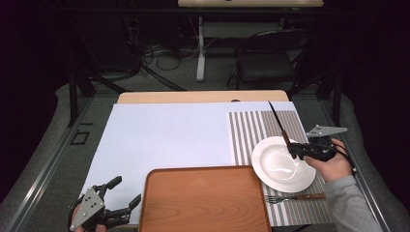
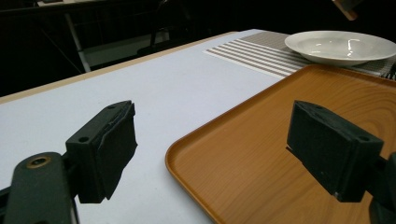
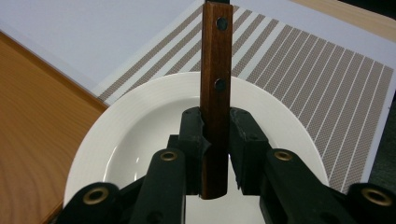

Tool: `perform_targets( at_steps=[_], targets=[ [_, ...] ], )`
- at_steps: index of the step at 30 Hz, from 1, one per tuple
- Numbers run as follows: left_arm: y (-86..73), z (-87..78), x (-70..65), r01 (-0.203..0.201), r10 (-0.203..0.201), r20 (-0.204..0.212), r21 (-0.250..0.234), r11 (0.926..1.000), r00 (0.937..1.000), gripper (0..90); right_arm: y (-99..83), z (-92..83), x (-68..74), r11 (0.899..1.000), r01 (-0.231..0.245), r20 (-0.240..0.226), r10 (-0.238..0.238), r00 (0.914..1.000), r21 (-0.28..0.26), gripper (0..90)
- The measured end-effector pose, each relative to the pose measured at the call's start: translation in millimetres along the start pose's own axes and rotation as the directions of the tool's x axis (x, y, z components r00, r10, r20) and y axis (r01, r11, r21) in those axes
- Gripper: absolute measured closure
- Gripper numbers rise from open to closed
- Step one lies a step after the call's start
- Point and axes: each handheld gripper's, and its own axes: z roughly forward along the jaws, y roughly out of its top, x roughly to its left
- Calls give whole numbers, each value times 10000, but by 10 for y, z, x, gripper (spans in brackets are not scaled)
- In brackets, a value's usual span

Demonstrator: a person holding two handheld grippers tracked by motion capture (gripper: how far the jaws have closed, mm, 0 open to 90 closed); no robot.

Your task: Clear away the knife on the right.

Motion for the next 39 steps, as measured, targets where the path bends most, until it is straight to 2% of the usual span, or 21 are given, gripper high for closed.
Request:
perform_targets(
  at_steps=[2,9,12,18,24,37,39],
  targets=[
    [0,1,-2,-20,20,8,-18,10000,10000,158,-61,-56,22,9997,-218,-94,218,9997,-69,761],
    [5,-3,-11,5,-5,18,-54,10000,10000,158,-255,-234,164,9979,-625,337,629,9974,-150,761],
    [7,-3,-17,-43,43,4,-54,10000,10000,158,-314,-291,253,9987,-509,603,510,9969,-37,761],
    [8,3,-28,-42,42,9,-73,10000,10000,158,-392,-375,450,9987,-471,653,482,9967,-179,761],
    [2,14,-34,-11,11,64,-47,10000,10000,158,-423,-363,625,9995,-319,533,321,9981,-53,761],
    [6,11,-46,-62,62,67,-57,10000,10000,158,-451,-413,890,9995,-304,-135,303,9994,-76,761],
    [7,10,-47,-91,92,82,-48,9999,9999,158,-450,-421,929,9998,-175,-146,174,9997,-30,761]
  ],
)
